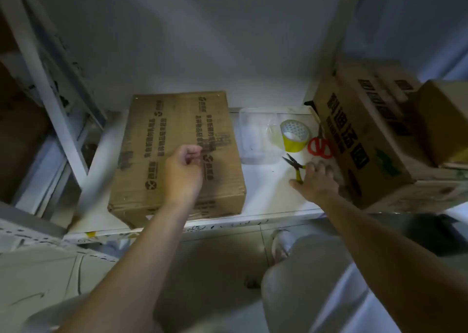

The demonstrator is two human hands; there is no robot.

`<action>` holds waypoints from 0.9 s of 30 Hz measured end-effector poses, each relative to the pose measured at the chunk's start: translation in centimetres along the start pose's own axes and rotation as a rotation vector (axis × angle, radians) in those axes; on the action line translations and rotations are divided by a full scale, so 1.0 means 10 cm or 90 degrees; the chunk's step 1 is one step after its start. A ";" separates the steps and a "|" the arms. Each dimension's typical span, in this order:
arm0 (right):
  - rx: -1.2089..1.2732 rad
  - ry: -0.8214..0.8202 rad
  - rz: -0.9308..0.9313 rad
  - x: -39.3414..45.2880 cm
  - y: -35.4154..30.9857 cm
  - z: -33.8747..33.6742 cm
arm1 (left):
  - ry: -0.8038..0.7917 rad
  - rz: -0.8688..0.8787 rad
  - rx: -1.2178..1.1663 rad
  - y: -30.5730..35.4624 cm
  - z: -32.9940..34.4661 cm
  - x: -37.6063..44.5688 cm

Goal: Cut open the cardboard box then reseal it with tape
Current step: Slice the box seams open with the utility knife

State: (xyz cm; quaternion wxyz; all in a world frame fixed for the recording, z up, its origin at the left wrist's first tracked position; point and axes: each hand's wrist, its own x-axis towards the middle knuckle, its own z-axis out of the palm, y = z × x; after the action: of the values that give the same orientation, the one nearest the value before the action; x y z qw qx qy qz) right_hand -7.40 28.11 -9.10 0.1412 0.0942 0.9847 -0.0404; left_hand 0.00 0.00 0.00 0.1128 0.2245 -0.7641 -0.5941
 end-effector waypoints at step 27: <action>0.394 0.098 -0.195 -0.93 -0.33 -0.29 | -0.094 0.249 0.418 -0.26 -0.63 -0.32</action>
State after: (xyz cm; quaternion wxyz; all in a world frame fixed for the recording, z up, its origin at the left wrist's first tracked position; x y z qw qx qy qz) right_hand -0.03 23.61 -3.48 0.0233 -0.0132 0.9362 -0.3506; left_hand 6.13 -4.40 -0.49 0.0909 0.0551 -0.9480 -0.3000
